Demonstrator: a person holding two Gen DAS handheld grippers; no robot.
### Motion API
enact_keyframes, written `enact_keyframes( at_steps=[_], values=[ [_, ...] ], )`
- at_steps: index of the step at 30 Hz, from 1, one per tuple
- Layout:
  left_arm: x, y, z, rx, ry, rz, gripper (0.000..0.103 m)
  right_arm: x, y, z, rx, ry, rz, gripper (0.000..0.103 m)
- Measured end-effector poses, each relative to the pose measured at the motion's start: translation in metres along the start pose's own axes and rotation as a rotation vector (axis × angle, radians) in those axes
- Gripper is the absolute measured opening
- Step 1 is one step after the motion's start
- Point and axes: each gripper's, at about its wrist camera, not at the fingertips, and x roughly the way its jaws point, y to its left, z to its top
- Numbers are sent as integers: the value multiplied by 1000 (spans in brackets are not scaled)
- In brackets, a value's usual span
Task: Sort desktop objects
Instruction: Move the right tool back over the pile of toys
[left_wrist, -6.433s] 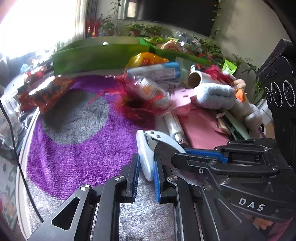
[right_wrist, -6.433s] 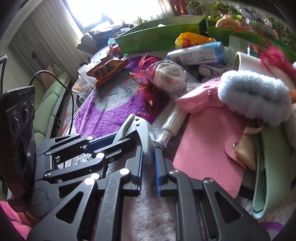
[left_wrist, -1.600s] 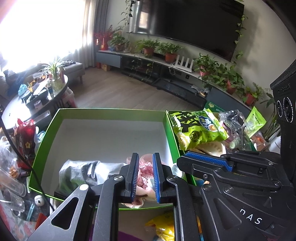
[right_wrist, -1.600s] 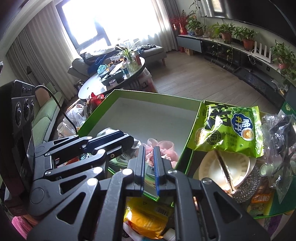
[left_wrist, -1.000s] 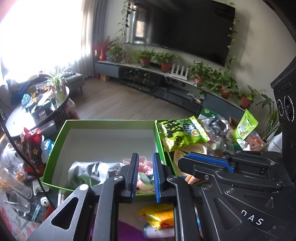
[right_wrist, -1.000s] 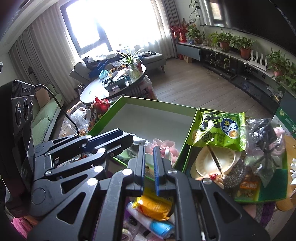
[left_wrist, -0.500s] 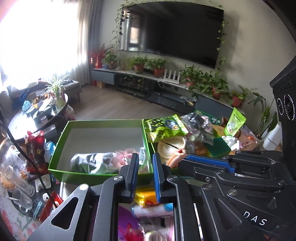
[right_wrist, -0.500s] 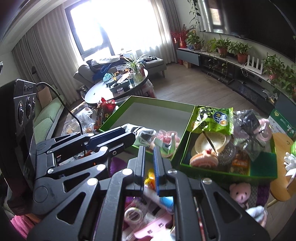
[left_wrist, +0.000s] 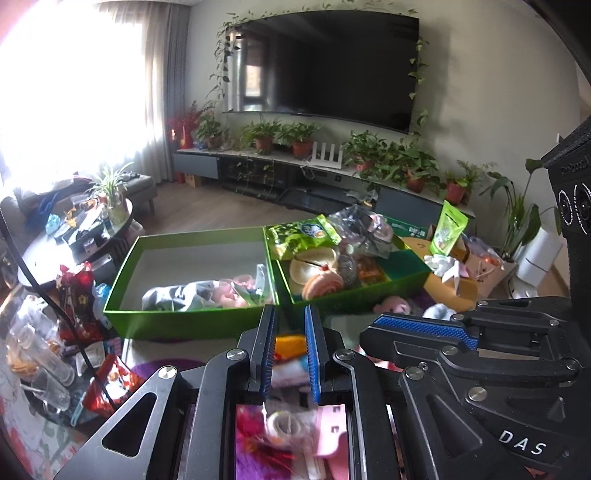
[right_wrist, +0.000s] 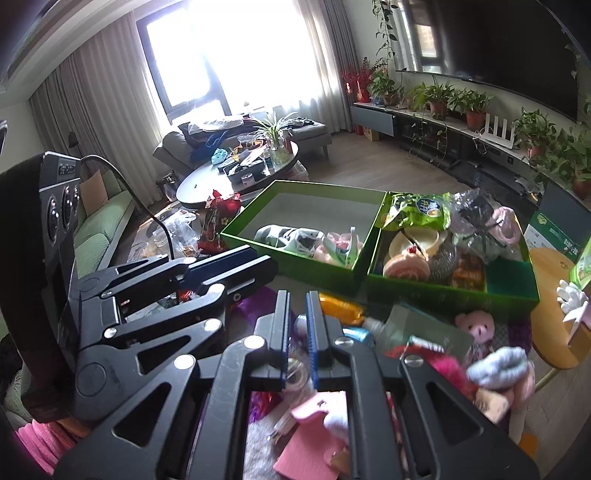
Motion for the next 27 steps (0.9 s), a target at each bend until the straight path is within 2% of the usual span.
enact_keyframes(
  at_steps=[6, 10, 13, 27],
  values=[
    [-11, -11, -19, 5, 0, -4, 14, -18, 10, -23, -26, -14, -23, 11],
    [-15, -16, -32, -2, 6, -2, 26, -27, 10, -42, -27, -18, -21, 11],
    [-17, -21, -42, -3, 19, -3, 32, -32, 8, -54, -14, -15, -7, 11],
    [-11, -60, -88, 4, 71, -37, 33, -47, -10, -120, 27, -1, -20, 12]
  ],
)
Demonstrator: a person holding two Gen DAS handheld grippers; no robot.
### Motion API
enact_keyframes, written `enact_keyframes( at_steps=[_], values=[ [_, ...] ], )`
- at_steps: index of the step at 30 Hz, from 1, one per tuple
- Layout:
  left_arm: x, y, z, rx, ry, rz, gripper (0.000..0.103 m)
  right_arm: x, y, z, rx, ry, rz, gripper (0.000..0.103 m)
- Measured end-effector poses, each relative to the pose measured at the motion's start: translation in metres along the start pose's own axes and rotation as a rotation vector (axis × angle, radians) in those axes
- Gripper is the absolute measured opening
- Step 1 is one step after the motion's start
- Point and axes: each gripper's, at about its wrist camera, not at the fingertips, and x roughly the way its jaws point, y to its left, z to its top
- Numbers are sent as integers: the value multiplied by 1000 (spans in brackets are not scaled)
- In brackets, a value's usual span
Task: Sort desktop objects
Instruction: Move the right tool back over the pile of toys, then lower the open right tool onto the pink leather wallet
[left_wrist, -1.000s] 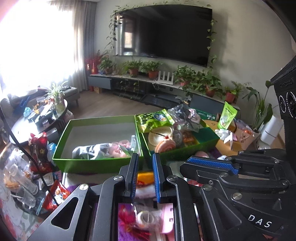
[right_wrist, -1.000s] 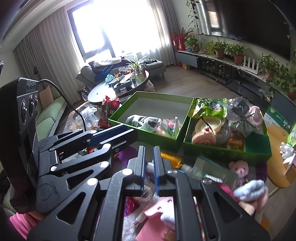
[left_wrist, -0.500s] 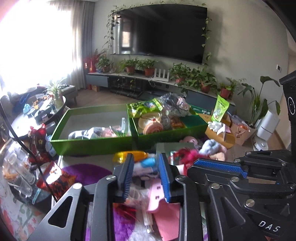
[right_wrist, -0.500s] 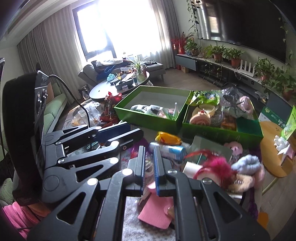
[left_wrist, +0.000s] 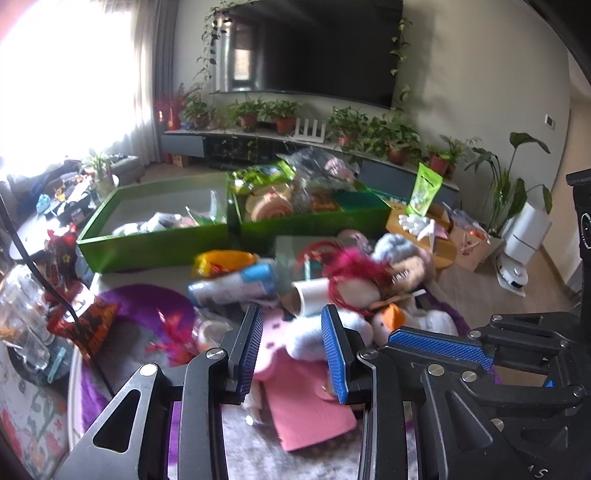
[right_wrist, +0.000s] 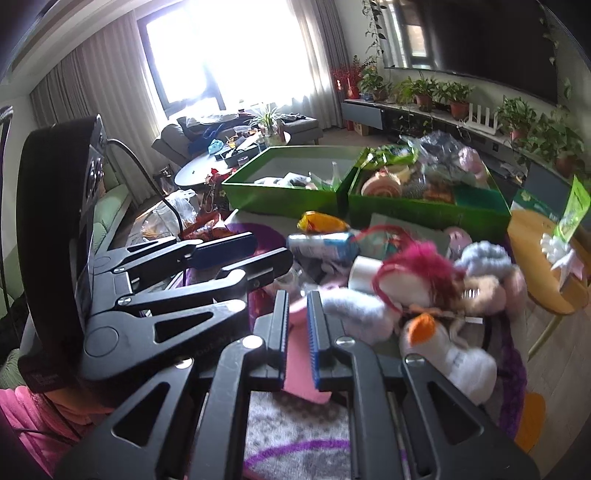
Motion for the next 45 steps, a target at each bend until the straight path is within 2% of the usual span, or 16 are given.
enact_keyframes(
  at_steps=[9, 19, 26, 30, 34, 40, 45],
  values=[
    [25, -12, -35, -8, 96, -32, 33, 12, -23, -40, 83, 57, -5, 19],
    [39, -12, -58, -16, 150, -37, 33, 28, -39, -66, 172, 101, 13, 27],
    [39, 1, -77, -34, 176, -6, 33, 48, -39, -81, 203, 152, 65, 41],
    [40, 10, -87, -52, 193, 11, 33, 60, -36, -84, 214, 181, 85, 41],
    [45, 16, -96, -73, 213, 9, 33, 70, -37, -84, 235, 192, 67, 40],
    [41, 24, -96, -111, 199, -8, 33, 77, -38, -84, 261, 193, 61, 39],
    [34, 37, -95, -140, 186, 6, 33, 84, -34, -84, 269, 209, 82, 42]
  ],
)
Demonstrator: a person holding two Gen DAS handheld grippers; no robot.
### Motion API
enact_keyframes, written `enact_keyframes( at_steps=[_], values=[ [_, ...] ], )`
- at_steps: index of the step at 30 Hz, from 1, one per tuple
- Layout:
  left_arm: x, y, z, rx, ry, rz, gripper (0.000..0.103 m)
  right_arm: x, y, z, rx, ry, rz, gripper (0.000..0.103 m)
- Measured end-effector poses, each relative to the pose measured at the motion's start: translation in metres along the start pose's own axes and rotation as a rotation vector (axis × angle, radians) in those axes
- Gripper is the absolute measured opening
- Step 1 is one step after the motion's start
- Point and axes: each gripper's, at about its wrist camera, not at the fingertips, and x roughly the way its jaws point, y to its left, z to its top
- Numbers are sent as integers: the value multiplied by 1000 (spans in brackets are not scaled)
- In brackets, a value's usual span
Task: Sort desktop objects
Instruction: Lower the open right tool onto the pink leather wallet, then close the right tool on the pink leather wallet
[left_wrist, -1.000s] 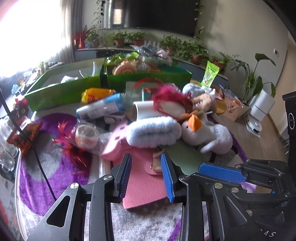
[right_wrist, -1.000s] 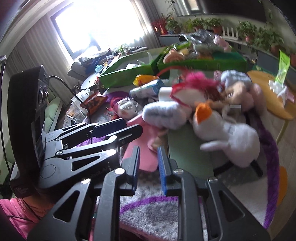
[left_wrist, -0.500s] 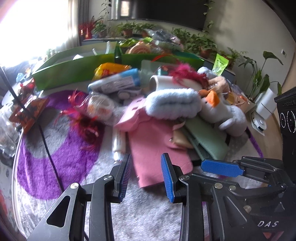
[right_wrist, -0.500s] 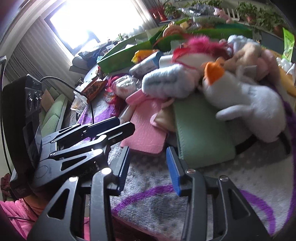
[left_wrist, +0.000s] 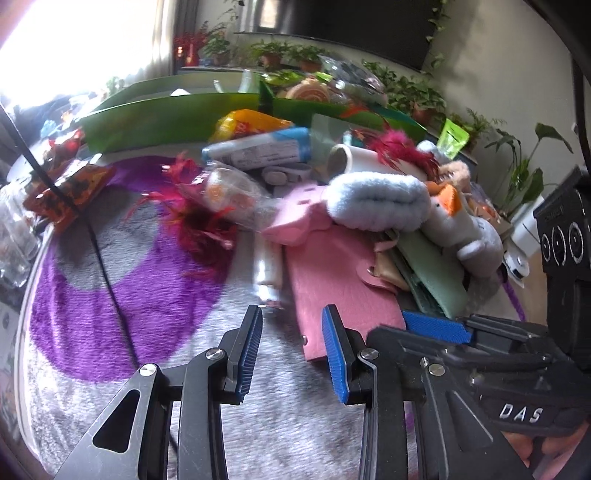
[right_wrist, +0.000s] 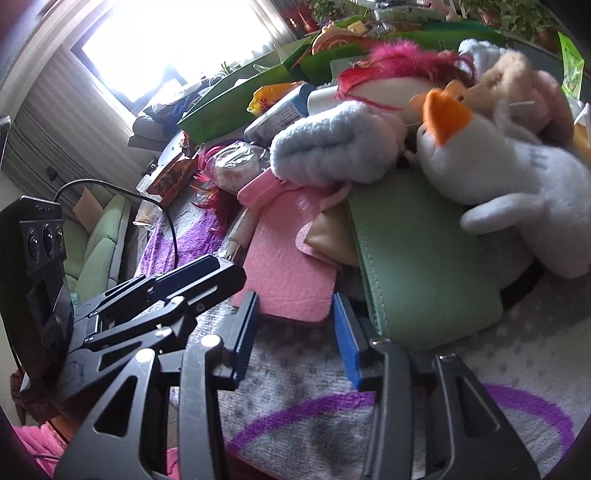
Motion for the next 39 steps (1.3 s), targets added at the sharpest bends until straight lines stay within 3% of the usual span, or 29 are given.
enact_keyframes(
  at_steps=[1, 4, 7, 10, 13, 16, 18, 21, 25, 29, 34, 39],
  values=[
    [-2, 4, 1, -9, -6, 5, 33, 1, 3, 0, -14, 5, 10, 42],
    [-7, 21, 3, -52, -13, 27, 33, 5, 23, -4, -75, 42, 117, 27],
    [-15, 44, 5, -116, -34, 76, 33, 6, 47, -5, -161, 28, 159, 27],
    [-23, 62, 5, -163, -44, 97, 33, 14, 68, -8, -206, 98, 259, 28],
    [-27, 69, 1, -172, -47, 99, 33, 10, 79, -9, -276, 77, 190, 28],
    [-26, 67, -3, -155, -37, 89, 33, -2, 64, 10, -237, 34, 128, 33],
    [-26, 64, -5, -142, -34, 82, 33, -7, 49, 26, -196, 22, 122, 51],
    [-25, 57, -8, -125, -32, 59, 33, -6, 29, 49, -174, 26, 51, 52],
    [-21, 38, -13, -71, -16, 1, 33, 15, 18, 66, -148, 92, 45, 52],
    [-10, 23, -15, -37, 25, -45, 34, 29, 20, 73, -158, 95, 5, 53],
    [-2, 15, -14, -29, 54, -83, 35, 41, 19, 76, -154, 147, 28, 62],
    [-4, 32, -9, -55, 36, -25, 41, 39, 22, 69, -156, 209, 109, 62]
  ],
)
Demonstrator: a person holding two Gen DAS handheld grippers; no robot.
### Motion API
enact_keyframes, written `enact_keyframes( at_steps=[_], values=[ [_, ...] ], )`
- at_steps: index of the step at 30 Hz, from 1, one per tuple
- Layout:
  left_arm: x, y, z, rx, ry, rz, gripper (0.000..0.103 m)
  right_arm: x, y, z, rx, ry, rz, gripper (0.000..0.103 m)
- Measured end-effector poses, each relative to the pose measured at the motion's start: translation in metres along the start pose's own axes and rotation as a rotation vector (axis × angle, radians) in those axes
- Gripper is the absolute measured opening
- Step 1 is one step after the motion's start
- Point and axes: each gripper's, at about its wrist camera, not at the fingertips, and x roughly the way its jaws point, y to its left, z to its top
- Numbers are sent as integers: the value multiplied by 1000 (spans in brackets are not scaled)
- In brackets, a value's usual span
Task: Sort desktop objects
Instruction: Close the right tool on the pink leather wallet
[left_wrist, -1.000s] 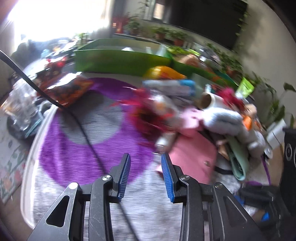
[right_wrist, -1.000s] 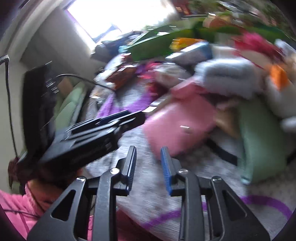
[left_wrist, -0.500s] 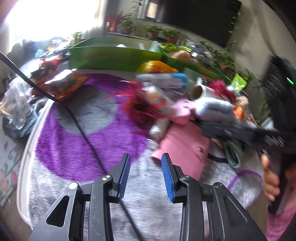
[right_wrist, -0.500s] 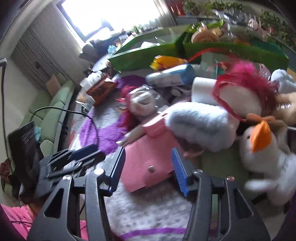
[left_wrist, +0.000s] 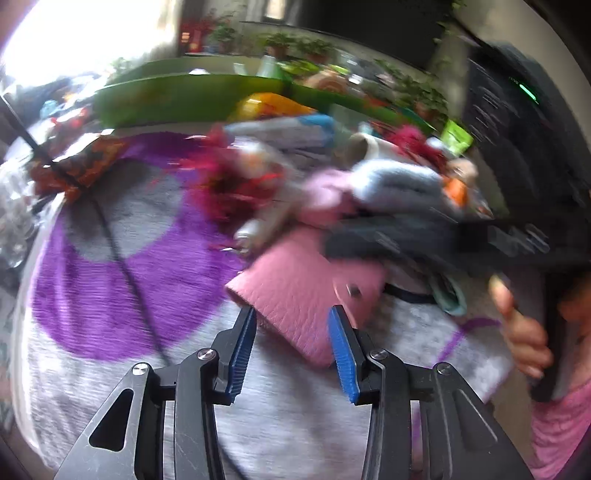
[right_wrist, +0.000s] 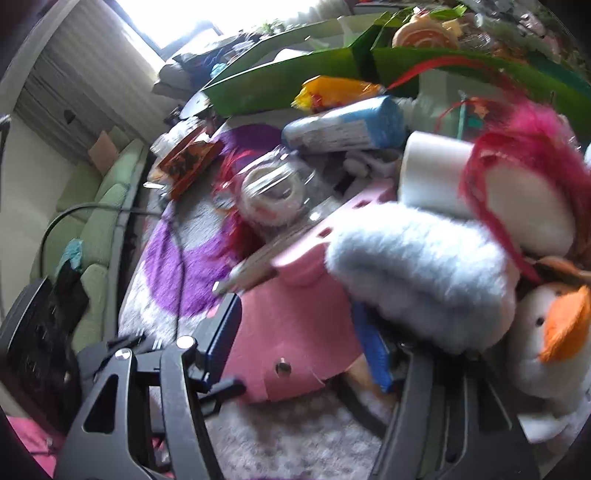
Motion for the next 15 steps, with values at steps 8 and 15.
enact_keyframes(
  at_steps=[8, 15],
  values=[
    [-14, 39, 7, -101, -32, 26, 41, -3, 22, -32, 7, -7, 20, 62],
    [-4, 21, 2, -29, -9, 0, 41, -3, 13, -48, 72, -79, -52, 57]
  ],
)
